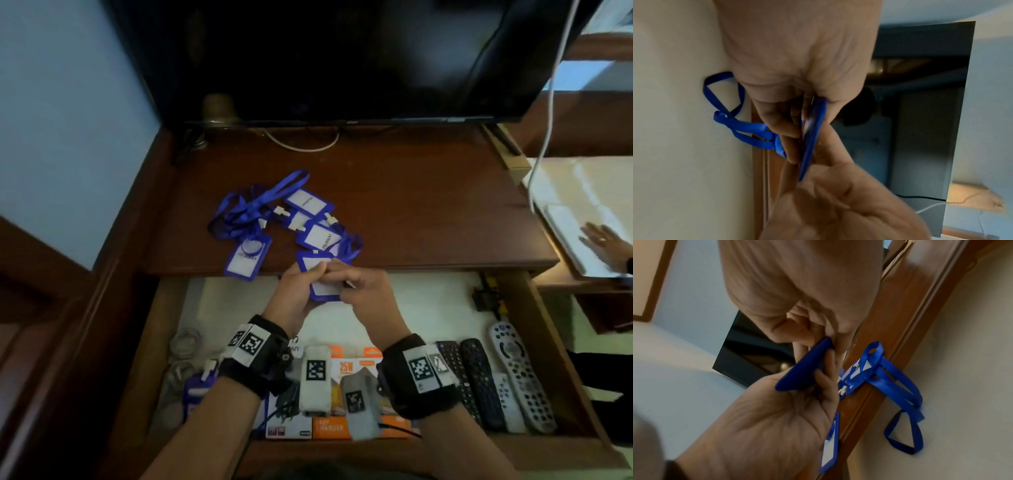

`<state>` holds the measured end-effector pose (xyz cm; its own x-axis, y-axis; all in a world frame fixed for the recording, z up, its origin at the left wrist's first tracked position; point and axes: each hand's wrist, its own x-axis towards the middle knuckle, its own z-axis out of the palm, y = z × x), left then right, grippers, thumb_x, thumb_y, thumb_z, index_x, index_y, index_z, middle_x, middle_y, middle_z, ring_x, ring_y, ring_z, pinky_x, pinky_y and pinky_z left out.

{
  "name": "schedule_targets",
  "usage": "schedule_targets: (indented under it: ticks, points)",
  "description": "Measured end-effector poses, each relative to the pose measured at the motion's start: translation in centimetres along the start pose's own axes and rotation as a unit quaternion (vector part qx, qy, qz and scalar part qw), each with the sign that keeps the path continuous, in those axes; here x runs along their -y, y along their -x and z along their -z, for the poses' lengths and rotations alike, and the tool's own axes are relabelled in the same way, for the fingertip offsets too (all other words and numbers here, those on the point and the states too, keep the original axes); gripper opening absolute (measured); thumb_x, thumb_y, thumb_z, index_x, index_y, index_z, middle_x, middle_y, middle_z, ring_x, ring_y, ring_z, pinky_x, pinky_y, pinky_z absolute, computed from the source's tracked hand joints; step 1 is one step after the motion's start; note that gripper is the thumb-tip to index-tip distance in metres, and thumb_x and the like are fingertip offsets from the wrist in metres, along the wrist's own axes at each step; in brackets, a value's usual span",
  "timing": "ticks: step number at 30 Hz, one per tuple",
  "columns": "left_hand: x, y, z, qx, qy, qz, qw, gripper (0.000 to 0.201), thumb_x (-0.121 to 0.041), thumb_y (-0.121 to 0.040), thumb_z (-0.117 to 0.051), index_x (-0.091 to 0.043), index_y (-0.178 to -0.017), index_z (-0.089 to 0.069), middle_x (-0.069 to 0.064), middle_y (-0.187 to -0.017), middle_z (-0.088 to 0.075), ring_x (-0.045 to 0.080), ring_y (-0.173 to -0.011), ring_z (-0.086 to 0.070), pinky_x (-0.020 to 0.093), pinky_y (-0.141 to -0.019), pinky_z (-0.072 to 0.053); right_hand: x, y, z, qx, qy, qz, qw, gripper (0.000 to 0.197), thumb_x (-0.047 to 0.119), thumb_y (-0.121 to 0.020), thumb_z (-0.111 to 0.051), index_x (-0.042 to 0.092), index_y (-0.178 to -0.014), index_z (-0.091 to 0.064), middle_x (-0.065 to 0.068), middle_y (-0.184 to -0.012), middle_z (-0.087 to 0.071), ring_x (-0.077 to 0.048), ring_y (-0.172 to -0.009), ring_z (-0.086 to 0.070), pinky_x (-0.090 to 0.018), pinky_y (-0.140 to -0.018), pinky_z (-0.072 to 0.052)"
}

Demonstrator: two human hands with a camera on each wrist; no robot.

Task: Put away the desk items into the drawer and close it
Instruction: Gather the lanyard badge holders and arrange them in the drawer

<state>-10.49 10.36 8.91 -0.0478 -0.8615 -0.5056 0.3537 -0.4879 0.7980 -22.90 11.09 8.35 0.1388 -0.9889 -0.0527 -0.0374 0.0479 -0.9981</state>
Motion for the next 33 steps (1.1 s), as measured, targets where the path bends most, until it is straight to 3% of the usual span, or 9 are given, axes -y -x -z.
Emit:
schedule_targets:
  ticks: [2,6,11,14,18,24,28,30,33]
  points:
    - [0.3,0.2,0.6,0.005,0.003,-0.005,1.0,0.019,-0.008,-0.094,-0.055,-0.014,-0.107,-0.068,0.009,-0.102,-0.073,0.025,-0.092,-0.068,0.041,-0.084,-0.054,0.0,-0.2,0.4,-0.022,-0.036,-0.009,0.999,0.042,-0.021,-0.073,-0.047,0.007,-0.085,-0.075,-0.011,-0.101,-0.072,-0.018,-0.098,-0.067,-0.03,-0.084,-0.051]
    - [0.5,0.5,1.5,0.045,0.012,-0.006,0.999,0.034,0.001,-0.091,-0.054,-0.012,-0.122,-0.059,0.008,-0.109,-0.071,0.02,-0.092,-0.068,0.033,-0.079,-0.057,0.0,-0.5,0.9,-0.059,-0.084,-0.035,0.994,0.03,-0.009,-0.082,-0.054,0.015,-0.092,-0.07,-0.016,-0.113,-0.066,-0.029,-0.105,-0.062,-0.046,-0.086,-0.052]
    - [0.5,1.0,1.8,0.153,0.016,0.011,0.988,0.055,0.004,-0.077,-0.065,-0.011,-0.129,-0.053,0.013,-0.113,-0.067,0.025,-0.094,-0.067,0.034,-0.073,-0.057,0.3,-0.5,0.7,-0.04,-0.1,-0.07,0.992,0.037,0.0,-0.09,-0.057,0.019,-0.122,-0.058,-0.003,-0.119,-0.064,-0.017,-0.099,-0.065,-0.037,-0.077,-0.055]
    - [0.6,1.3,1.8,0.198,0.0,0.012,0.98,0.062,0.001,-0.071,-0.067,-0.011,-0.131,-0.052,0.012,-0.11,-0.067,0.024,-0.092,-0.067,0.033,-0.073,-0.057,0.1,-0.1,0.5,-0.025,-0.134,-0.095,0.986,0.043,-0.002,-0.088,-0.058,0.017,-0.127,-0.055,-0.003,-0.112,-0.066,-0.02,-0.091,-0.066,-0.034,-0.071,-0.057]
    - [0.8,1.1,2.1,0.174,-0.004,-0.002,0.985,0.064,-0.001,-0.07,-0.067,-0.013,-0.131,-0.052,0.015,-0.119,-0.065,0.028,-0.098,-0.065,0.038,-0.079,-0.056,-0.4,0.3,0.3,-0.046,-0.156,-0.121,0.979,0.038,-0.002,-0.085,-0.061,0.02,-0.116,-0.057,-0.008,-0.109,-0.067,-0.022,-0.09,-0.067,-0.036,-0.071,-0.057]
    - [0.9,0.7,1.9,0.108,0.023,-0.064,0.992,0.063,0.003,-0.072,-0.067,-0.008,-0.132,-0.051,0.022,-0.122,-0.062,0.031,-0.102,-0.063,0.037,-0.08,-0.056,-0.8,0.9,-0.1,-0.026,-0.103,-0.115,0.988,0.016,0.006,-0.09,-0.059,0.005,-0.106,-0.063,-0.018,-0.1,-0.067,-0.024,-0.087,-0.063,-0.035,-0.076,-0.054]
    - [1.3,0.7,1.7,0.072,0.073,-0.078,0.992,0.064,0.003,-0.068,-0.065,-0.006,-0.131,-0.05,0.02,-0.116,-0.065,0.029,-0.098,-0.064,0.038,-0.079,-0.055,-1.3,0.9,-0.2,-0.019,-0.037,-0.082,0.996,0.023,0.018,-0.093,-0.06,0.0,-0.107,-0.061,-0.021,-0.103,-0.066,-0.028,-0.089,-0.064,-0.043,-0.079,-0.053]
    - [1.1,0.7,1.9,0.07,0.114,-0.065,0.989,0.056,0.003,-0.069,-0.062,-0.007,-0.124,-0.055,0.015,-0.108,-0.068,0.025,-0.093,-0.065,0.038,-0.078,-0.056,-1.4,0.9,-0.2,-0.004,0.017,-0.066,0.998,0.022,0.022,-0.094,-0.059,0.003,-0.105,-0.062,-0.014,-0.1,-0.068,-0.027,-0.092,-0.065,-0.042,-0.078,-0.054]
    - [0.4,0.2,2.5,0.092,0.204,-0.049,0.973,0.031,0.003,-0.074,-0.059,-0.014,-0.1,-0.056,0.007,-0.098,-0.07,0.023,-0.087,-0.066,0.04,-0.079,-0.054,-1.5,0.9,0.1,0.031,0.078,-0.06,0.995,0.021,0.024,-0.094,-0.059,0.004,-0.09,-0.062,-0.009,-0.084,-0.066,-0.014,-0.075,-0.062,-0.03,-0.063,-0.049]
